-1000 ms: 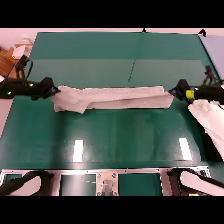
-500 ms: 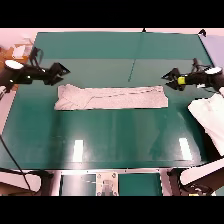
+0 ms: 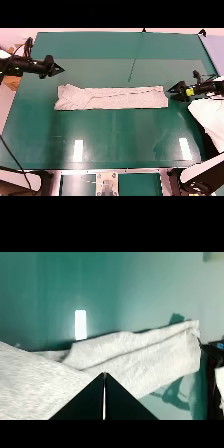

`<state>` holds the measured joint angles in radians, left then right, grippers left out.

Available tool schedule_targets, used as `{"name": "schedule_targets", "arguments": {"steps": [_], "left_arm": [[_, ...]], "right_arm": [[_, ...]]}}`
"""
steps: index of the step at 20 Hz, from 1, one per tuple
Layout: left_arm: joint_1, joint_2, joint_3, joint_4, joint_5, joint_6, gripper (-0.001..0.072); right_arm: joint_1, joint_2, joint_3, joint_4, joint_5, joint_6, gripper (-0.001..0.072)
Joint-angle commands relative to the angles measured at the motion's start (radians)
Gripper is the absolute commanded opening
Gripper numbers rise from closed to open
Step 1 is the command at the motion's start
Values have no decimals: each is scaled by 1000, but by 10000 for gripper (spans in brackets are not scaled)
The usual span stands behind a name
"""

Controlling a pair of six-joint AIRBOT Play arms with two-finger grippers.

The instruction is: Fold the shirts.

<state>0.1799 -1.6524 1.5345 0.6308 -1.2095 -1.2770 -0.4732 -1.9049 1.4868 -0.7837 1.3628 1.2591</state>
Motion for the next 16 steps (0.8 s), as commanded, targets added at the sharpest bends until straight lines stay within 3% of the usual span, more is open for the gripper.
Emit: {"name": "schedule_targets", "arguments": {"steps": [1,2,3,4,5,9,12,16], "left_arm": [[-72,-1,6,33,3,3,25],[-110,-3,6,64,27,3,25],[-151,-8,6,91,51,0,25],[-198,-17,6,121,77,-9,25],[-247,-29,5,150,108,-18,25],[-465,-129,5,178,315,-85,25],[-610,-237,36,122,453,-85,25],[-714,-377,149,32,476,-112,25]], "right_arm": [[60,-63,-13,24,-5,-41,553],[80,-74,-13,32,-23,-41,483],[98,-80,-13,40,-43,-42,254],[111,-81,-10,45,-54,-42,69],[117,-81,4,45,-50,-41,11],[119,-34,114,44,106,-29,9],[121,89,158,45,192,-10,9],[129,290,166,101,203,-11,10]]}}
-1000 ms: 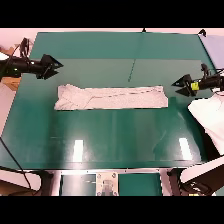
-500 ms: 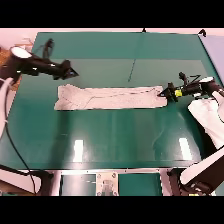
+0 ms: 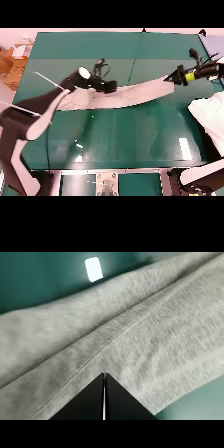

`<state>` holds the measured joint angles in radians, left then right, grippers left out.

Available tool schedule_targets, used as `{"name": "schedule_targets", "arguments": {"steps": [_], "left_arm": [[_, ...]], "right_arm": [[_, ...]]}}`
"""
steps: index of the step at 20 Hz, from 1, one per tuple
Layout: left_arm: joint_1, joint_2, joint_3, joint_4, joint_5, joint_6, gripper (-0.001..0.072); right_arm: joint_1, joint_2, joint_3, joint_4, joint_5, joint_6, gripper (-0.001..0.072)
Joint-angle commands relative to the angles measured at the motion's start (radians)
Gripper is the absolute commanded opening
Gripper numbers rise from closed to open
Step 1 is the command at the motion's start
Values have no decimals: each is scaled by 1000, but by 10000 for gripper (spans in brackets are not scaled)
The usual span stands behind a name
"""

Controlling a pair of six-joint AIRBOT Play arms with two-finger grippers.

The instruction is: Fold the shirts.

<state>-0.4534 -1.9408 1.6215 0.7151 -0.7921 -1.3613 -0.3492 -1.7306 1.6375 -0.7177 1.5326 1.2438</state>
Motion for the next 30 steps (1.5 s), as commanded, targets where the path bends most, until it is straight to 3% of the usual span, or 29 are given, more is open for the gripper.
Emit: {"name": "schedule_targets", "arguments": {"steps": [1,8,10,11,14,17,19,21,27,28,29,30], "left_arm": [[-98,-114,87,-55,59,-45,25],[-143,-178,179,-113,72,-43,26],[-114,-174,222,-97,-39,-42,25],[-84,-173,263,-58,-154,-45,24],[24,-135,373,243,-518,-164,23],[102,16,364,640,-706,-182,23],[159,121,328,750,-743,-159,24],[241,208,274,760,-764,-147,25],[520,342,181,760,-874,-71,25],[564,353,181,759,-872,-71,25],[607,365,181,759,-870,-71,25],[643,368,181,759,-866,-71,25]], "right_arm": [[10,150,15,35,32,4,9],[16,211,15,38,33,1,9],[17,211,15,66,33,1,10],[17,211,15,108,40,1,10],[63,211,15,249,55,20,11],[220,210,15,256,13,43,10],[364,209,14,243,-93,62,10],[529,193,15,227,-241,62,10],[975,-62,15,239,-824,61,17],[1034,-126,15,265,-922,53,139],[1084,-190,17,296,-1017,53,453],[1106,-231,23,298,-1046,54,578]]}}
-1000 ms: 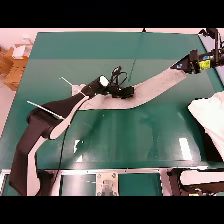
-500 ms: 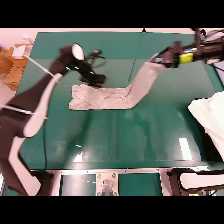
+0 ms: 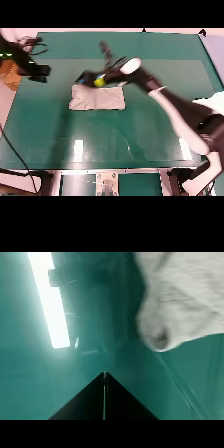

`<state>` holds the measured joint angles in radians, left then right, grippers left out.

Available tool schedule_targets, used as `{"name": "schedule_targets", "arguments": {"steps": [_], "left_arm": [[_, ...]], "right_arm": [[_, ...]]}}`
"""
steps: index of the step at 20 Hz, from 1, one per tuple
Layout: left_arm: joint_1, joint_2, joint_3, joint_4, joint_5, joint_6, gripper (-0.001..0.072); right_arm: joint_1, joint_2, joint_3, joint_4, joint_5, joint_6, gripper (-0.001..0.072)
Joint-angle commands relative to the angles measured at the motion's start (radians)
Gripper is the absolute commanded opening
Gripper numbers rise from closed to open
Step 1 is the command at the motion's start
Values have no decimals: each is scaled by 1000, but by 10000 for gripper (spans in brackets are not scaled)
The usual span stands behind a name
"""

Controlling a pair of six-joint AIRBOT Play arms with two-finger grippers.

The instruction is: Fold the shirts.

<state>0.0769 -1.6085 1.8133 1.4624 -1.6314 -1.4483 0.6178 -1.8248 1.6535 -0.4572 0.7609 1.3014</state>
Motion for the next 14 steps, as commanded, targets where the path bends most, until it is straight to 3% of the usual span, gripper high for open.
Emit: {"name": "schedule_targets", "arguments": {"steps": [1,5,8,11,12,14], "left_arm": [[141,35,-11,11,-27,16,25],[186,35,-11,-3,-13,14,25],[185,35,-11,-59,3,14,25],[185,35,-11,-74,9,13,25],[186,35,-11,-76,8,13,25],[185,35,-11,-76,9,8,25]], "right_arm": [[132,-151,8,26,-256,-4,577],[-118,-60,9,-143,121,8,569],[-362,8,5,-253,341,74,554],[-537,29,-62,-315,453,83,556],[-563,28,-115,-318,451,82,610],[-564,19,-220,-309,409,69,621]]}}
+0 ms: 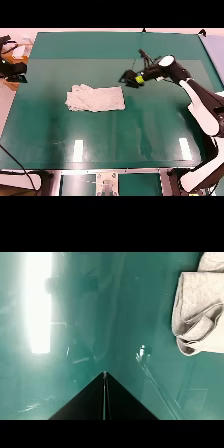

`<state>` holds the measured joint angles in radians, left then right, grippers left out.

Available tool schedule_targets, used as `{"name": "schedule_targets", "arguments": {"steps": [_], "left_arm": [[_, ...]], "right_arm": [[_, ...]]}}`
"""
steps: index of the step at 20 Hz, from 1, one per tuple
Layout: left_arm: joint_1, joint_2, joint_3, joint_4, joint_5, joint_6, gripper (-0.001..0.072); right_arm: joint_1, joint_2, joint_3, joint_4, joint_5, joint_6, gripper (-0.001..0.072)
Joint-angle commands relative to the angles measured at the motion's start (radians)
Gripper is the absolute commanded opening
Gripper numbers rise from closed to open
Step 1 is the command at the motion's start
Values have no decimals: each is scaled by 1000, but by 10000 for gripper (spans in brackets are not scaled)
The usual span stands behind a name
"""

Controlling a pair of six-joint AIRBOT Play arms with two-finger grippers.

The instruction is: Fold the shirts.

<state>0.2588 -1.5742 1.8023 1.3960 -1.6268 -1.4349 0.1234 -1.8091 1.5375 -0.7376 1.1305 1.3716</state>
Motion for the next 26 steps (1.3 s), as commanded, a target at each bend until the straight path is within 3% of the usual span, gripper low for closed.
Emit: {"name": "schedule_targets", "arguments": {"steps": [1,8,9,10,11,18,26], "left_arm": [[3,1,0,-10,10,-6,25],[3,1,0,-13,13,-26,26],[3,1,0,-13,10,-26,25],[3,1,0,-13,10,-26,26],[3,1,0,-13,10,-26,25],[3,1,0,-19,-9,-23,26],[3,1,0,-32,-33,-24,26]], "right_arm": [[-52,-10,-135,-8,23,-22,621],[159,-88,-114,120,-94,-47,612],[181,-88,-90,135,-95,-44,476],[199,-87,-62,153,-93,-40,79],[210,-86,-32,164,-90,-25,24],[69,72,269,158,55,108,8],[-554,340,325,138,215,278,9]]}}
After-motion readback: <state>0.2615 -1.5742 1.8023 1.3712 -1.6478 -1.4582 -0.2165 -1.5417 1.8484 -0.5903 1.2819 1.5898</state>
